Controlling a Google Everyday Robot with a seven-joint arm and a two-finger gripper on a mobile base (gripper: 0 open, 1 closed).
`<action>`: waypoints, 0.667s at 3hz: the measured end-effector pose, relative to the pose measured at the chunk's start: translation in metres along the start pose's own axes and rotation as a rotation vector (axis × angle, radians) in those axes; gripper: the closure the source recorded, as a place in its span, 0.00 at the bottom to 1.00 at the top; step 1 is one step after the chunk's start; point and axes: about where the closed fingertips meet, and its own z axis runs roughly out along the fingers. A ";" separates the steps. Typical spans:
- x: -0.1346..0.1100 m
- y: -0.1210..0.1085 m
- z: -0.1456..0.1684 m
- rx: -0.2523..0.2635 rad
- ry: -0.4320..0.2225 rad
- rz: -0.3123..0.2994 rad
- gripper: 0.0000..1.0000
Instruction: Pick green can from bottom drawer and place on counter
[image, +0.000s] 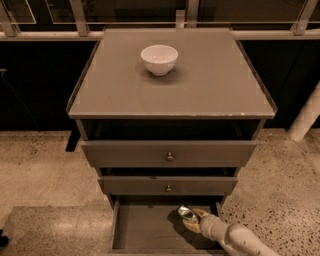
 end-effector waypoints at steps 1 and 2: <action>-0.016 0.019 -0.038 0.043 0.012 0.025 1.00; -0.040 0.037 -0.069 0.034 -0.040 0.027 1.00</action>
Offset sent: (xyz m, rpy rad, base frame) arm -0.0779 0.0117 0.1232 0.1024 -0.0668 0.0107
